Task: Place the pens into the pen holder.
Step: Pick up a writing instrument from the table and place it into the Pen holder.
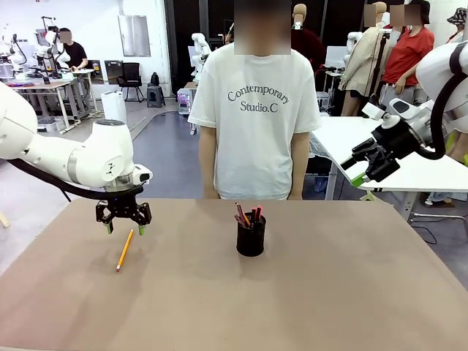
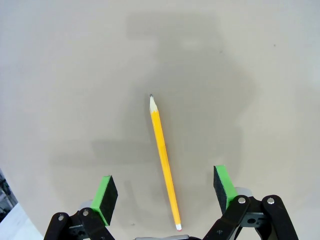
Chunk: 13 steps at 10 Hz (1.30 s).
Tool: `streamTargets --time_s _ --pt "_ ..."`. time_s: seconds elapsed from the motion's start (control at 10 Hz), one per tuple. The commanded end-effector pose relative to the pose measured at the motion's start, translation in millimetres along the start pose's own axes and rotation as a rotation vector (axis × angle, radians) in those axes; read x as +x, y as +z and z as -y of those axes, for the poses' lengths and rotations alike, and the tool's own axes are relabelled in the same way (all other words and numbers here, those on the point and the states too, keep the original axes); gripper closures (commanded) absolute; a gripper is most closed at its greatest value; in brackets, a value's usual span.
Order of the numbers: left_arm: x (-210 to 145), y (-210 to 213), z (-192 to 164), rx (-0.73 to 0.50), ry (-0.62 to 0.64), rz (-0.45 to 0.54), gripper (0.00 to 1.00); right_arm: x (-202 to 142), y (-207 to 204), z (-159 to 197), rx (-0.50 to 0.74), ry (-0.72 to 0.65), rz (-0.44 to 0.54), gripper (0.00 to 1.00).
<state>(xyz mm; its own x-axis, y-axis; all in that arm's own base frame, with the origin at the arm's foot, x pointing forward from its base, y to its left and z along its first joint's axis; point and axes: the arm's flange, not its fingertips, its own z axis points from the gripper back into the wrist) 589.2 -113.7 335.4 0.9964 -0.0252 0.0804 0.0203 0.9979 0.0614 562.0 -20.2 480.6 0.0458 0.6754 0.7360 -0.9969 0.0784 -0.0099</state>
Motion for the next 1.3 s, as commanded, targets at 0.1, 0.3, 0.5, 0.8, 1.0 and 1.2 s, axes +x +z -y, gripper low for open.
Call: streamTargets --time_s 0.1,0.3,0.5,0.8,1.0,1.2 --pt "4.7 -10.8 -4.4 -0.031 0.038 0.017 0.0 1.6 1.3 -0.1 -0.004 0.005 0.01 0.0" --pt "7.7 -17.6 -5.5 -0.045 0.041 0.014 0.0 1.6 1.3 -0.1 -0.004 0.005 0.01 0.0" --pt "8.8 -20.8 -3.2 -0.057 0.034 0.012 0.0 1.6 1.3 -0.1 -0.004 0.005 0.01 0.0" --pt "9.2 -25.9 -3.9 -0.046 0.031 0.012 0.52 1.6 1.3 -0.1 -0.004 0.005 0.01 0.0" --pt "9.8 -27.6 -2.9 -0.046 0.031 0.005 0.91 1.6 1.3 -0.1 -0.004 0.005 0.01 0.0" --pt "9.7 -28.6 -3.6 -0.038 0.033 0.004 1.0 1.6 1.3 -0.1 -0.004 0.005 0.01 0.0"
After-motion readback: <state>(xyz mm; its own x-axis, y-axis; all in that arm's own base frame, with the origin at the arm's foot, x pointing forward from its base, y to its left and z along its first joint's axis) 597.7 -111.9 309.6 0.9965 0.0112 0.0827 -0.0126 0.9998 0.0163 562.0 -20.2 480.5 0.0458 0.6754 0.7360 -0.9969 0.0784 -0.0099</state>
